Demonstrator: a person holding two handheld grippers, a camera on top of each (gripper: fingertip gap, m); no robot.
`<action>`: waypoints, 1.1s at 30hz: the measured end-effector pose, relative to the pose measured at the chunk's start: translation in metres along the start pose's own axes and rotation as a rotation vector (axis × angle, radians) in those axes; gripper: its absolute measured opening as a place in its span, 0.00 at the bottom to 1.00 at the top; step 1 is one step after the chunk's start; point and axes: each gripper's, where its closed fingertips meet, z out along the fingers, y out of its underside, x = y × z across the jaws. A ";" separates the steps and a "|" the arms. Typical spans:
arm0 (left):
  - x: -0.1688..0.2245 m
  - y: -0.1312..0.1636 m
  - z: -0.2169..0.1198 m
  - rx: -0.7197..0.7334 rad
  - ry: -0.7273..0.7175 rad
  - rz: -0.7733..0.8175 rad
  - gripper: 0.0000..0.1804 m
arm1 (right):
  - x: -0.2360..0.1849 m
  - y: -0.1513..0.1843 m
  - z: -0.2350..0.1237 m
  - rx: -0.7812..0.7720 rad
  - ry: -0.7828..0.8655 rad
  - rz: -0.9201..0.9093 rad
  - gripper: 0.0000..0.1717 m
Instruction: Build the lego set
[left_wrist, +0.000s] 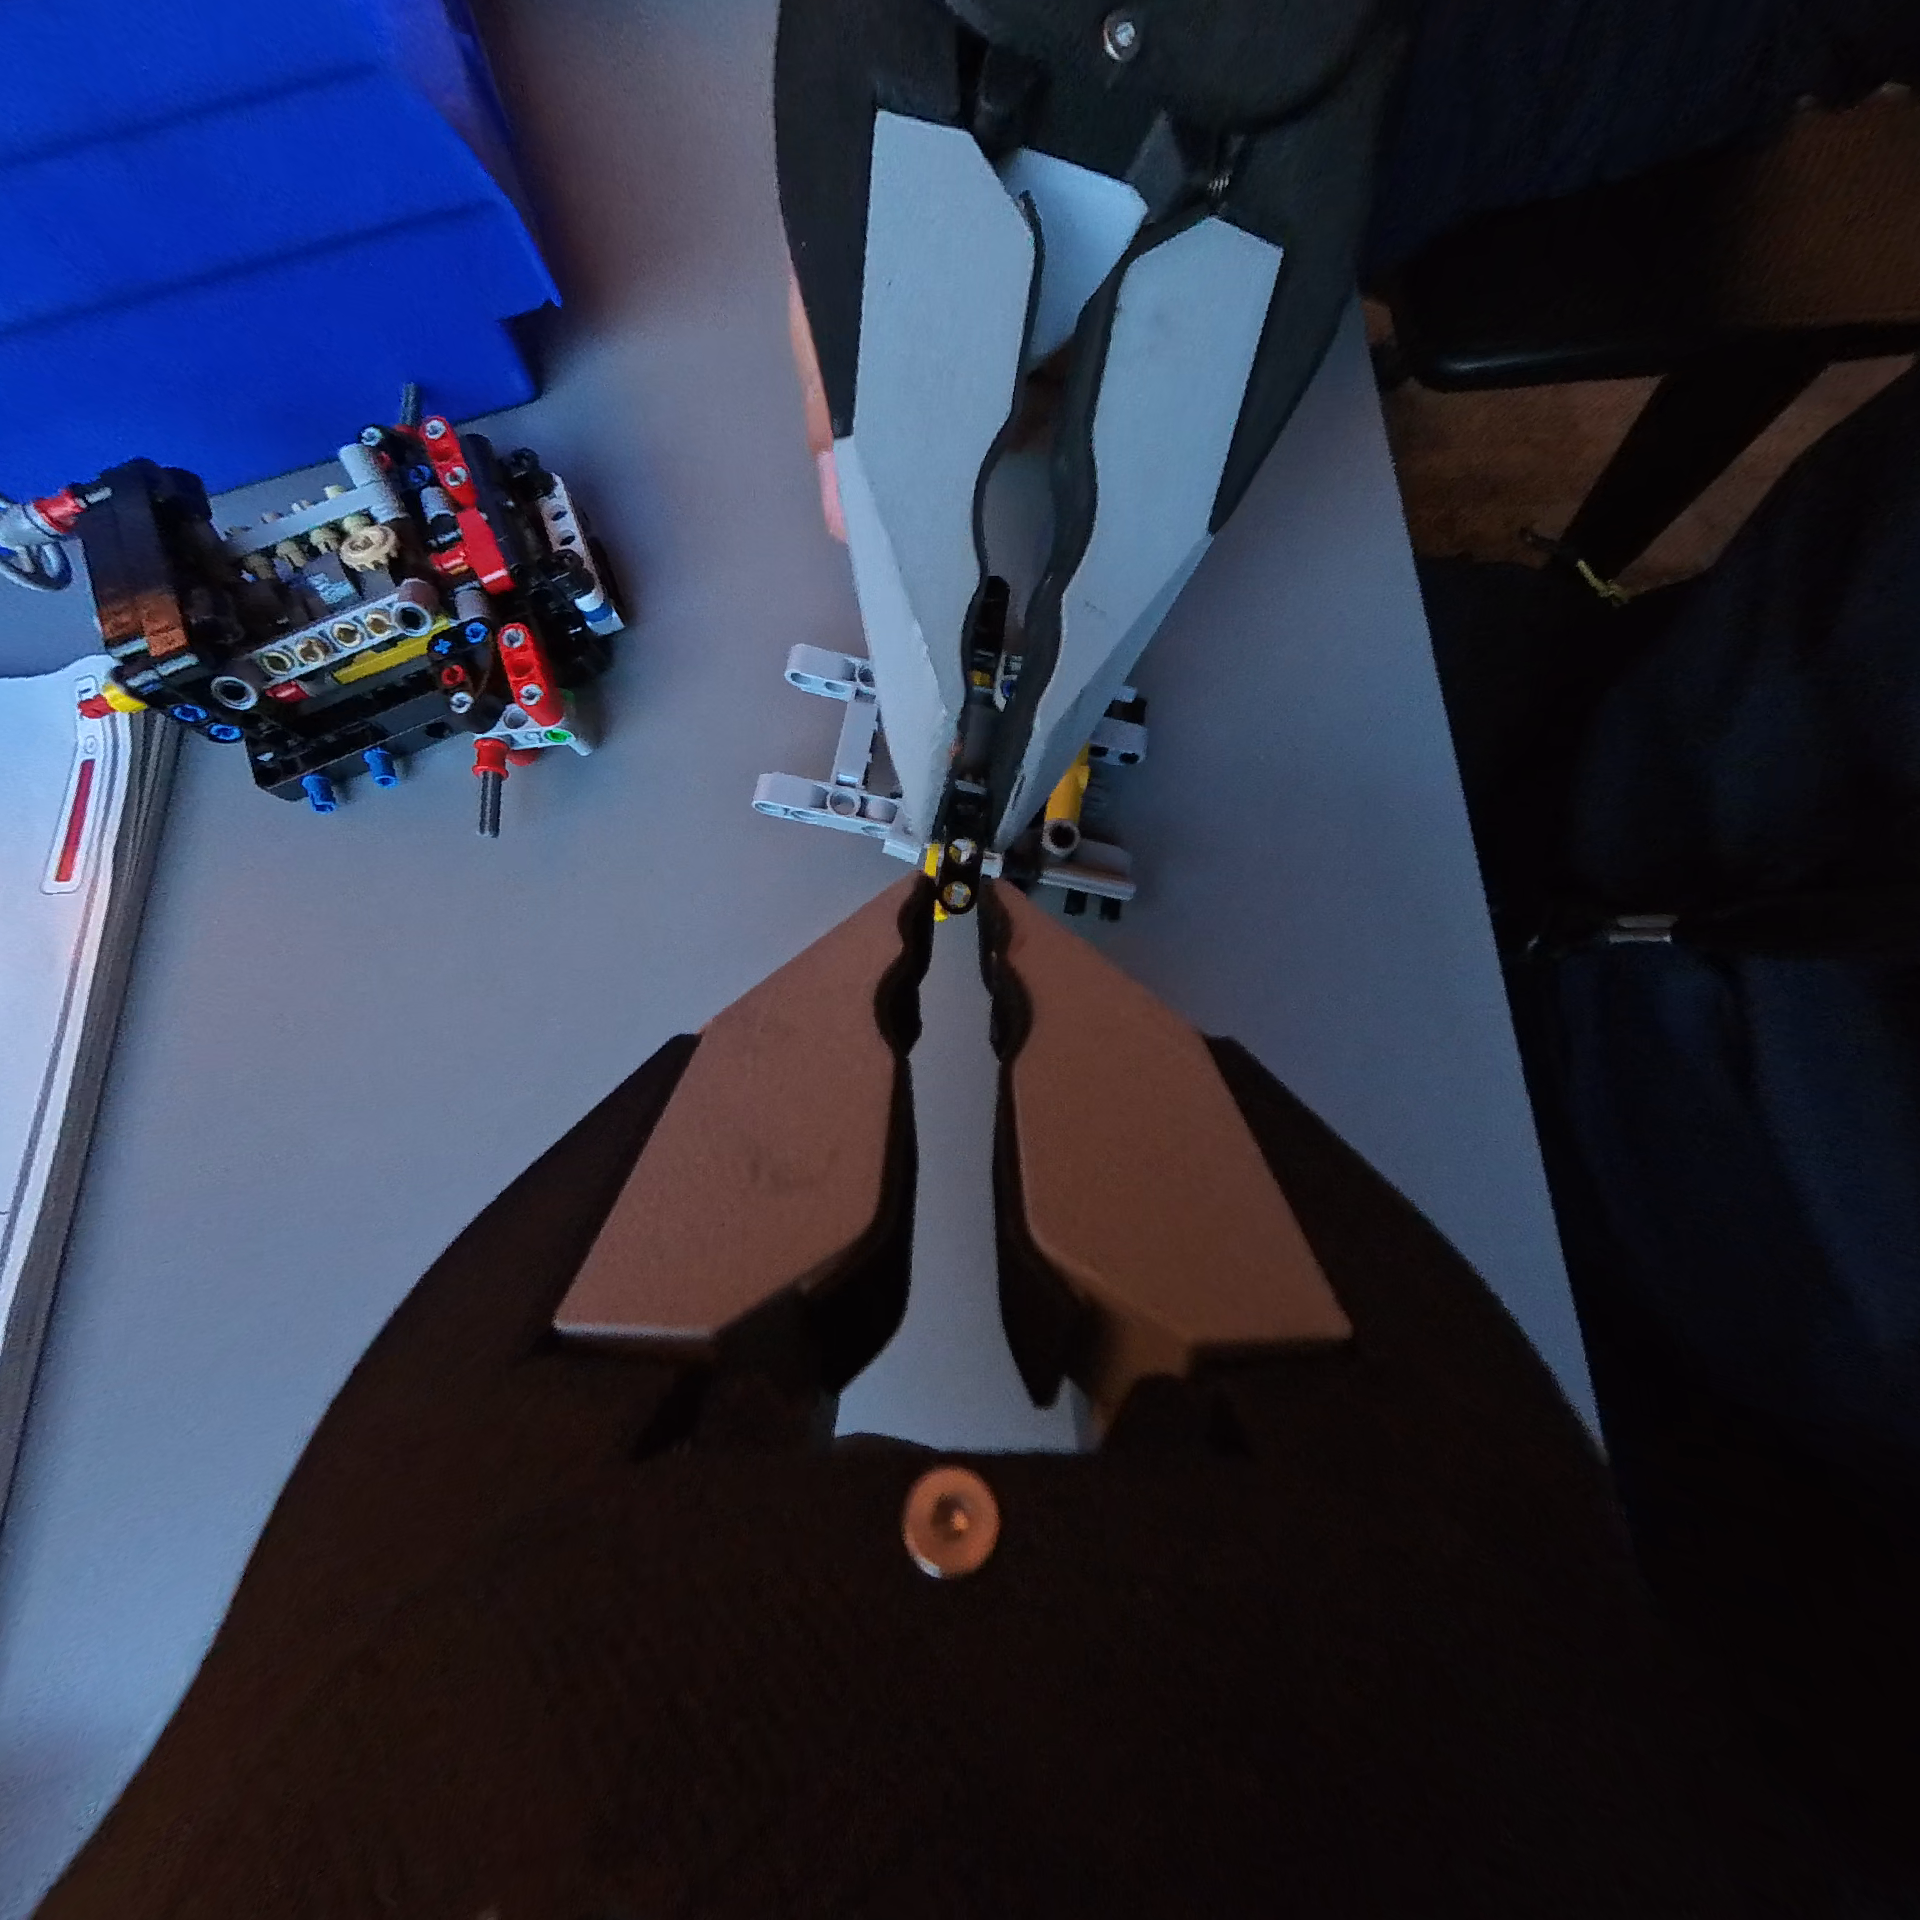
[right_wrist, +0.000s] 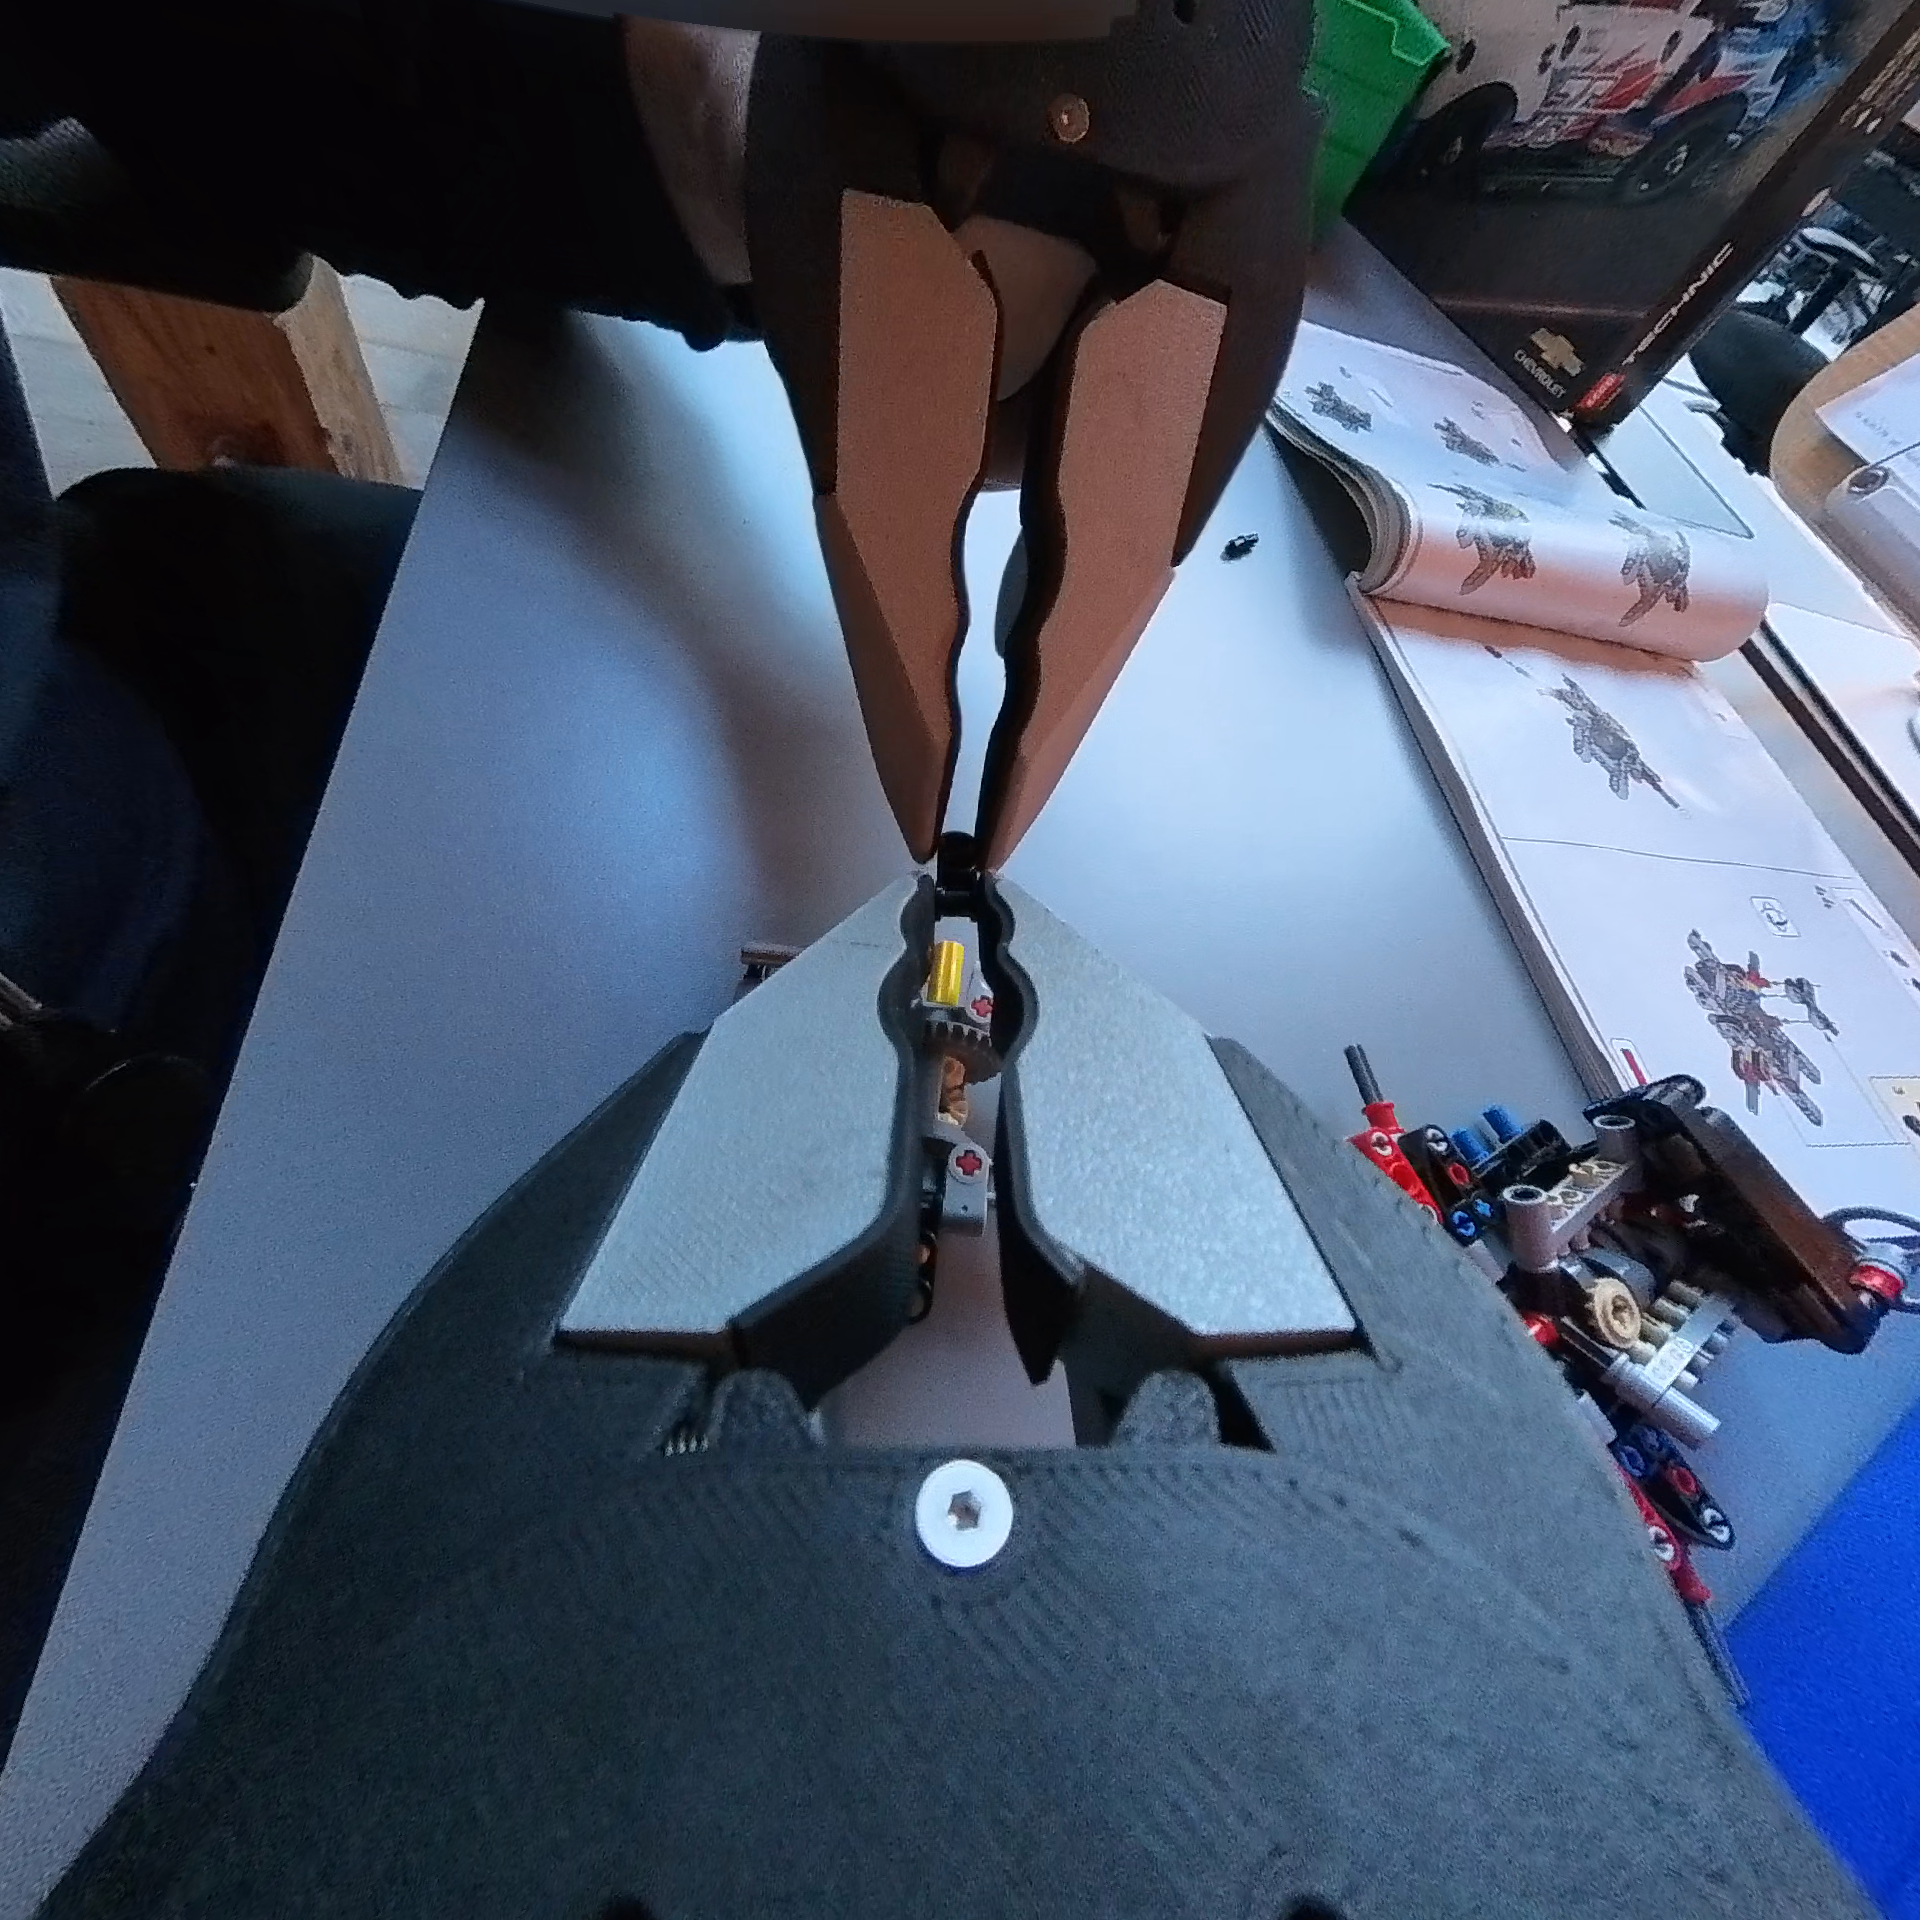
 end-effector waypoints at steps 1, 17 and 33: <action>0.000 -0.001 0.000 0.010 0.008 -0.008 0.03 | 0.000 0.000 0.000 0.001 0.001 -0.001 0.03; -0.002 -0.011 -0.003 0.074 -0.043 0.050 0.03 | 0.004 0.000 -0.005 0.015 0.000 0.037 0.03; -0.005 -0.005 0.003 0.063 -0.051 0.077 0.03 | 0.006 0.004 -0.004 -0.002 -0.011 0.091 0.03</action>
